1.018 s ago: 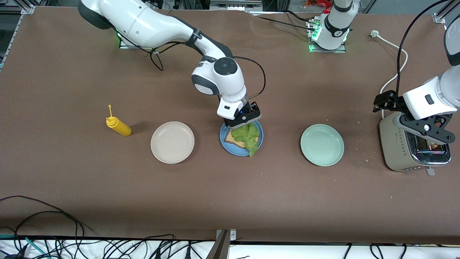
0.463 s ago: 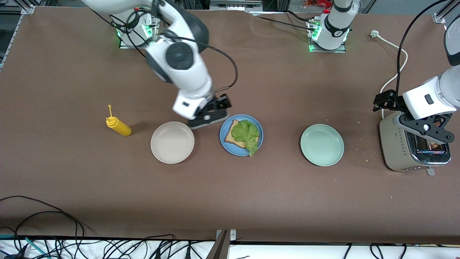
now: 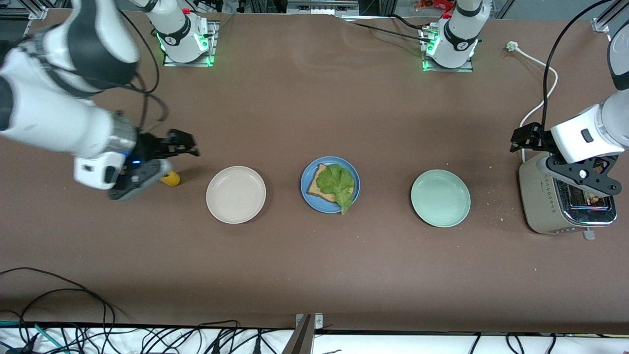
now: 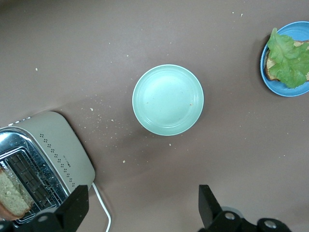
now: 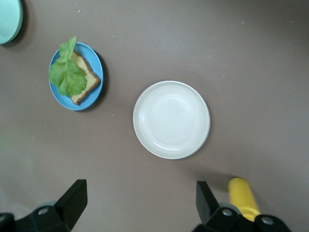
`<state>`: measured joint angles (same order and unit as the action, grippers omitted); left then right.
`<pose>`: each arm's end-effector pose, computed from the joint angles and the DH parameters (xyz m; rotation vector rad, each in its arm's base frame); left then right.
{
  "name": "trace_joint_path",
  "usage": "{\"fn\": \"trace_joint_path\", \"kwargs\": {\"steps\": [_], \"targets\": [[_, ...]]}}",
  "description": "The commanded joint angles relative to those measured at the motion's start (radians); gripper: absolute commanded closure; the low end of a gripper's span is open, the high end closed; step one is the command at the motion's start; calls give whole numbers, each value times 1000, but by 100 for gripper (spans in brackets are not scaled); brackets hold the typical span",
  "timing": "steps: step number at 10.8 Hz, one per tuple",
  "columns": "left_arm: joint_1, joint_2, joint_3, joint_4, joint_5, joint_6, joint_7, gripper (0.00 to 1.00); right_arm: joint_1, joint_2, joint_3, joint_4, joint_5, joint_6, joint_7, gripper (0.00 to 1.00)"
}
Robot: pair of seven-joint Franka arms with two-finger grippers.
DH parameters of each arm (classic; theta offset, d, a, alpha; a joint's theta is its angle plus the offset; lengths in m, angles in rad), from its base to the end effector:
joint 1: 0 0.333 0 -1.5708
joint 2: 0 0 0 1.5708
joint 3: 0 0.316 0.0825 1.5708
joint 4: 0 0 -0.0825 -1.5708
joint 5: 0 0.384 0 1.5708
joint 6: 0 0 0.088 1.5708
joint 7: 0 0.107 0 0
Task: Make sandwich in blue plate with both arms
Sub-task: 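Move the right gripper to the yellow mustard bottle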
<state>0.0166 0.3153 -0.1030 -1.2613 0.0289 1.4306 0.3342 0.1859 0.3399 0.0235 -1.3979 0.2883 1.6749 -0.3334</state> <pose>0.6308 -0.0404 0.5703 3.0454 -0.6426 -0.2228 0.6377 0.1614 0.5128 -2.7548 -0.7070 0.0631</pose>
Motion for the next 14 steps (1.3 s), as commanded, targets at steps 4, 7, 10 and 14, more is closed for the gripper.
{"fn": "trace_joint_path", "kwargs": {"steps": [4,7,10,14], "targets": [[0,-13,-3,-9,22,-10,-1,0,12,45,-492,-174,504,-147,-958,0],[0,-13,-3,-9,22,-10,-1,0,-11,189,-660,-197,728,-309,-1422,0],[0,-13,-3,-9,22,-10,-1,0,-129,336,-660,-190,854,-463,-1726,0],[0,-13,-3,-7,23,-12,-1,0,-163,487,-662,-190,966,-552,-1996,0]]}}
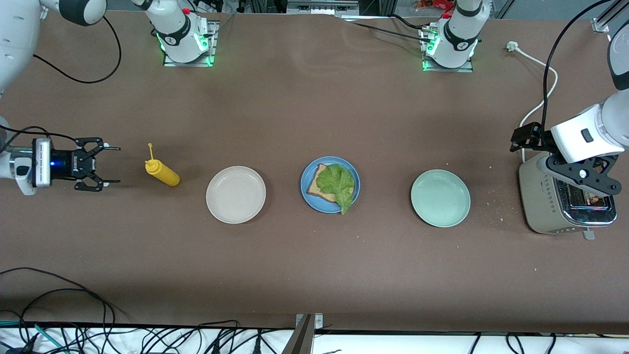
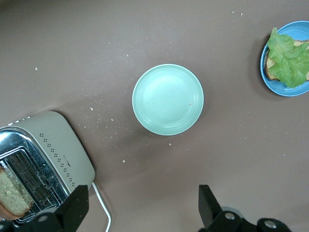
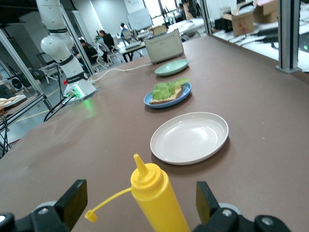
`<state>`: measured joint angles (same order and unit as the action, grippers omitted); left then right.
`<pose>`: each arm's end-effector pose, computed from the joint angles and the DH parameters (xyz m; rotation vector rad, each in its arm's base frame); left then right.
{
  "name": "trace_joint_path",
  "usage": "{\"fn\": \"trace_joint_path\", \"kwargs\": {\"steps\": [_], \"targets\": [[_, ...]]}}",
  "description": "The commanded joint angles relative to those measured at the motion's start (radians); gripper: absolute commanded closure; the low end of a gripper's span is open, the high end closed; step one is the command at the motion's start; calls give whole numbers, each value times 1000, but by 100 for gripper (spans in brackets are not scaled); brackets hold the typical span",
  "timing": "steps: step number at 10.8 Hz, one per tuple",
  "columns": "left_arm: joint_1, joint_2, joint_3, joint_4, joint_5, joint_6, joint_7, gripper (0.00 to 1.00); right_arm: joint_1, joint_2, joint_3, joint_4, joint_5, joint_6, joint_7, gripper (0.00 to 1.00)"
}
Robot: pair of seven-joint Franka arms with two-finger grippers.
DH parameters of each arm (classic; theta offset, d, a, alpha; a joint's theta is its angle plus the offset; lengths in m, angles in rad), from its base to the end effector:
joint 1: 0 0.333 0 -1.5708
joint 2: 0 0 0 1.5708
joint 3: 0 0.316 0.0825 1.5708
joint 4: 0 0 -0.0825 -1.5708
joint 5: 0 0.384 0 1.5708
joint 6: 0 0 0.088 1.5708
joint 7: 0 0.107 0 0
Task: Make sandwich in blue plate with both arms
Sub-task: 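Move the right gripper to the yellow mustard bottle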
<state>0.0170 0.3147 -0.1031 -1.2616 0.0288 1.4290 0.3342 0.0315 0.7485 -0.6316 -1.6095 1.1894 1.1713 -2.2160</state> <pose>0.6305 -0.0402 0.5704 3.0451 -0.6421 -0.2248 0.5855 -0.1815 0.2488 -1.5687 -1.2604 -0.7166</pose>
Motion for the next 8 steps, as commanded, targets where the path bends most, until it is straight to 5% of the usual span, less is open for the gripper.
{"fn": "trace_joint_path", "kwargs": {"steps": [1,8], "targets": [[0,-13,-3,-8,25,-10,-1,0,-8,101,-8,22,65,-56,-164,0],[0,-13,-3,-7,28,-21,-1,0,-25,242,50,20,170,-90,-289,0]]}}
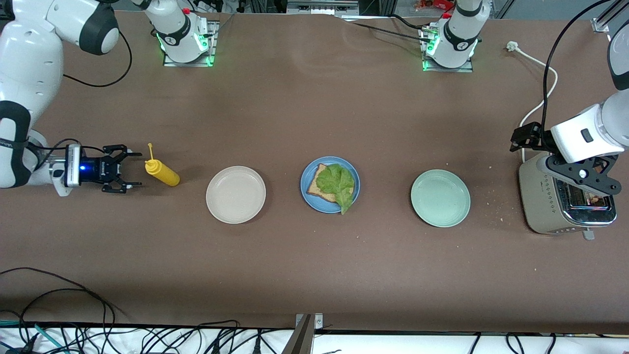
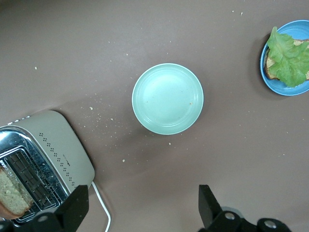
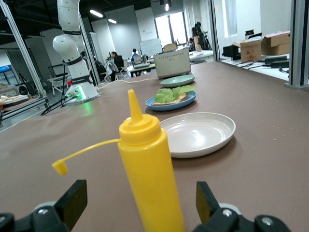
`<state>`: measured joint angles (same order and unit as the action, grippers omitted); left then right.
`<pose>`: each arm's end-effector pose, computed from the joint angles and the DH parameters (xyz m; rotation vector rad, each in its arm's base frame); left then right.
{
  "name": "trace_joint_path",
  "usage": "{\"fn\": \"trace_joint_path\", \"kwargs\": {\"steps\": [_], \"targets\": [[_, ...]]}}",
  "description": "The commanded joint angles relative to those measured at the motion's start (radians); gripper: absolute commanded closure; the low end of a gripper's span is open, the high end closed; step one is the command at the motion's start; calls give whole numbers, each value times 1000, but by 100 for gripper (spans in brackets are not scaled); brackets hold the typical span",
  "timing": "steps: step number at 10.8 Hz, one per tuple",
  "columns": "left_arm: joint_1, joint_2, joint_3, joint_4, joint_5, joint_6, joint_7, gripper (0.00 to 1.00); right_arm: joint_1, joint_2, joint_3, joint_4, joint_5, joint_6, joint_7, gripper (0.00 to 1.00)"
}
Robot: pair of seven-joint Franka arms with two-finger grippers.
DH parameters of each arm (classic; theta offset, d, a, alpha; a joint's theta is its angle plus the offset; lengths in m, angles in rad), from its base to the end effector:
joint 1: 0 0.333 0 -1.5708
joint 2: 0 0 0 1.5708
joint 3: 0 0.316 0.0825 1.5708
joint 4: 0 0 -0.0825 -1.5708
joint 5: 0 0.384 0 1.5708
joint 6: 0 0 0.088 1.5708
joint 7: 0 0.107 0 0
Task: Make sandwich in blue plate with both arms
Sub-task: 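Grasp the yellow mustard bottle with the right gripper and lift it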
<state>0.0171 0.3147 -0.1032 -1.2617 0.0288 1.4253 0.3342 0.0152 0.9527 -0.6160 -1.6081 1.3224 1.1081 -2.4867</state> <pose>0.6301 -0.0402 0.5701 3.0442 -0.6419 -0.2306 0.5676 -0.1729 0.1421 -1.4004 -1.2670 -0.8831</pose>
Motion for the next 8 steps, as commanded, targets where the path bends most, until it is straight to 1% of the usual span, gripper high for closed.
{"fn": "trace_joint_path", "kwargs": {"steps": [1,4,5,6,7,8], "targets": [[-2,-13,-3,-5,28,-17,-1,0,-9,56,48,20,61,-28,-23,0],[0,-13,-3,-5,25,-17,0,0,-9,81,91,20,74,-25,-24,0],[0,-13,-3,-5,25,-17,0,0,-8,87,99,19,98,-25,-24,0],[-2,-13,-4,-5,25,-17,0,0,-6,96,117,19,109,-24,-24,7],[-2,-13,-3,-5,25,-17,0,0,-6,97,130,20,112,-21,-14,36],[-2,-13,-3,-5,25,-17,0,0,-3,94,131,22,113,-19,1,74]]}}
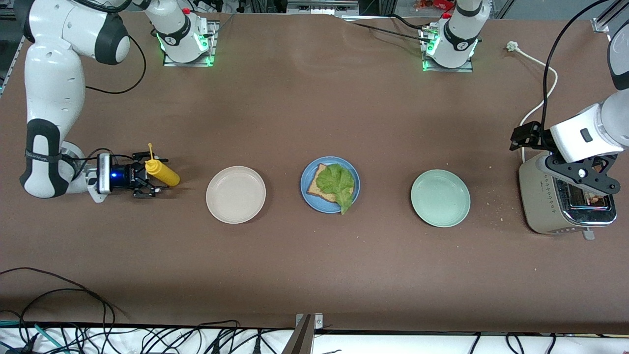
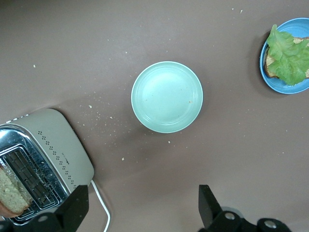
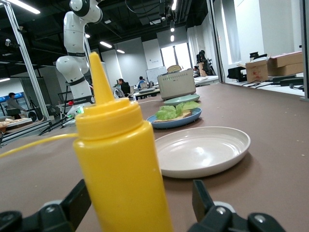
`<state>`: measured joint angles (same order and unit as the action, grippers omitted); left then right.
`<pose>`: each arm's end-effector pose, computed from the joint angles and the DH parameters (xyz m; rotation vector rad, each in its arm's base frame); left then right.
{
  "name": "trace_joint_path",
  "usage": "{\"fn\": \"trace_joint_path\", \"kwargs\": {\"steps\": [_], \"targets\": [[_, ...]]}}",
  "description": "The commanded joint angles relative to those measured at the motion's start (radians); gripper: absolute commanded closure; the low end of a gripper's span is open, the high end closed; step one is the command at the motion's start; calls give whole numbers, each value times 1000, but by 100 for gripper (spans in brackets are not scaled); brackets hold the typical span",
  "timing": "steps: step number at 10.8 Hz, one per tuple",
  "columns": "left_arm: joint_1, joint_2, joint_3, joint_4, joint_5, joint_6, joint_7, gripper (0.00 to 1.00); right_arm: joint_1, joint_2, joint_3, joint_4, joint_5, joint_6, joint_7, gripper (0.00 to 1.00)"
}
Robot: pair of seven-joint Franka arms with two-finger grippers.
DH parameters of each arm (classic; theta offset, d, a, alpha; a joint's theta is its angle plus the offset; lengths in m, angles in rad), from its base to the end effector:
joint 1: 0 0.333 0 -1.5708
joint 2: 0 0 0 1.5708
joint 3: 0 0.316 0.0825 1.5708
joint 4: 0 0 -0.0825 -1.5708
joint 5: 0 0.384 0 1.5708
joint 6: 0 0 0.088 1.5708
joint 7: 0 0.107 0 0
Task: Make sandwich in blue plate with both arms
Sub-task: 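Grasp the yellow mustard bottle with the right gripper and lift it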
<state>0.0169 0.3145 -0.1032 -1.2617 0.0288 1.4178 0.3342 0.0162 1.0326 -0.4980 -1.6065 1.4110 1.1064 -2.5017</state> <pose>0.6291 -0.0402 0.5697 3.0425 -0.6418 -0.2418 0.5703 -0.1121 0.0874 -1.2927 -1.1710 -0.9347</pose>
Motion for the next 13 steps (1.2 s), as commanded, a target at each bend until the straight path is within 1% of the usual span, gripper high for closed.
{"fn": "trace_joint_path", "kwargs": {"steps": [1,2,3,4,6,7,9,10,11,12,13], "targets": [[0,-12,-3,-5,25,-10,0,0,-2,9,13,30,25,-17,46,91],[0,-12,-3,-5,25,-11,0,0,2,0,12,55,23,-13,107,100],[0,-12,-3,-5,25,-11,0,0,4,-12,7,116,19,-5,197,100],[0,-12,-3,-5,25,-11,0,0,10,-26,-13,179,14,12,316,100],[0,-12,-3,-5,26,-14,0,0,53,-60,-59,311,8,35,580,100],[-2,-14,-4,-5,26,-16,3,0,79,-86,-68,362,-1,68,707,100],[-3,-12,-7,-4,25,-16,-1,0,128,-155,-60,402,-59,159,918,100],[-2,-12,-6,-5,23,-16,-1,0,145,-189,-44,413,-96,206,1013,100],[-2,-14,-6,-4,23,-19,-1,0,148,-216,5,439,-150,245,1115,100],[-2,-14,-4,-4,23,-22,-1,0,142,-245,77,479,-232,297,1230,100],[-2,-15,-4,-5,22,-26,-1,0,139,-278,146,493,-304,344,1338,100]]}}
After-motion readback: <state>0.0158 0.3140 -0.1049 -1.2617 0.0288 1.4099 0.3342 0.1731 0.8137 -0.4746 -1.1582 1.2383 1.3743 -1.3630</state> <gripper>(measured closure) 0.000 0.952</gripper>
